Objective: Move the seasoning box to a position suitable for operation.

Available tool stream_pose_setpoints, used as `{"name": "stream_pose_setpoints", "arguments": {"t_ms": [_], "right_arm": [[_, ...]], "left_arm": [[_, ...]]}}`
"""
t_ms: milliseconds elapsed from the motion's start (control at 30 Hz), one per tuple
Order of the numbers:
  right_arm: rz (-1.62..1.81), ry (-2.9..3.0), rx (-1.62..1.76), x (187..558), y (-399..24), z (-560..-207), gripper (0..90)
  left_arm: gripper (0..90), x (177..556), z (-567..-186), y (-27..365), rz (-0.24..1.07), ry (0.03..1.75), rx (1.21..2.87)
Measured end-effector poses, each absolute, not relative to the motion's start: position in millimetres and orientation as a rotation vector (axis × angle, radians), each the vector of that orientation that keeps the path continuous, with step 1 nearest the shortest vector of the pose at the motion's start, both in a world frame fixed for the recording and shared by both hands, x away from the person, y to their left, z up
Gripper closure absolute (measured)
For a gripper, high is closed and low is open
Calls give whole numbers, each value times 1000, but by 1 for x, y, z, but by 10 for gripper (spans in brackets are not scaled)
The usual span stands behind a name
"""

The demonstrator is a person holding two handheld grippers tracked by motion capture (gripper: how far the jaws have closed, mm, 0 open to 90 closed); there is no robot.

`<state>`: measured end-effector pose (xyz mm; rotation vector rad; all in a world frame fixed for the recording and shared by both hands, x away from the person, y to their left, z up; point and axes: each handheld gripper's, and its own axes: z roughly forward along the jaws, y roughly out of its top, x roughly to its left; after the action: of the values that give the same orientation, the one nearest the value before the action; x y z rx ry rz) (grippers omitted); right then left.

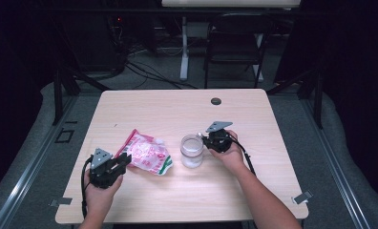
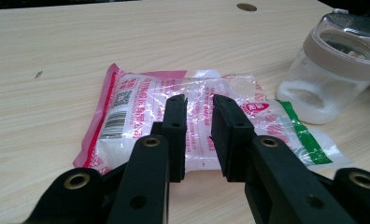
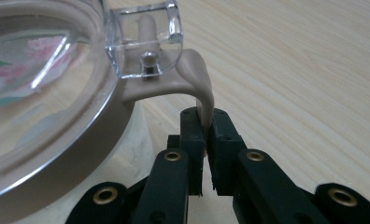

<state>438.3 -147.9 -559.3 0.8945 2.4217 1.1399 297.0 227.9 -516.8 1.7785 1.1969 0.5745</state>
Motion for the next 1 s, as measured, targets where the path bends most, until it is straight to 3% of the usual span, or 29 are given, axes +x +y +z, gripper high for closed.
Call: {"name": "stream_pose_setpoints", "arguments": {"t_ms": [400, 1000], "right_arm": [[1051, 2379, 937, 408, -153, -556, 863], [936, 2284, 1089, 334, -159, -552, 824]], "left_arm": [[703, 306, -516, 215, 558, 1146, 1791], [589, 327, -517, 181, 509, 1055, 1822]]}}
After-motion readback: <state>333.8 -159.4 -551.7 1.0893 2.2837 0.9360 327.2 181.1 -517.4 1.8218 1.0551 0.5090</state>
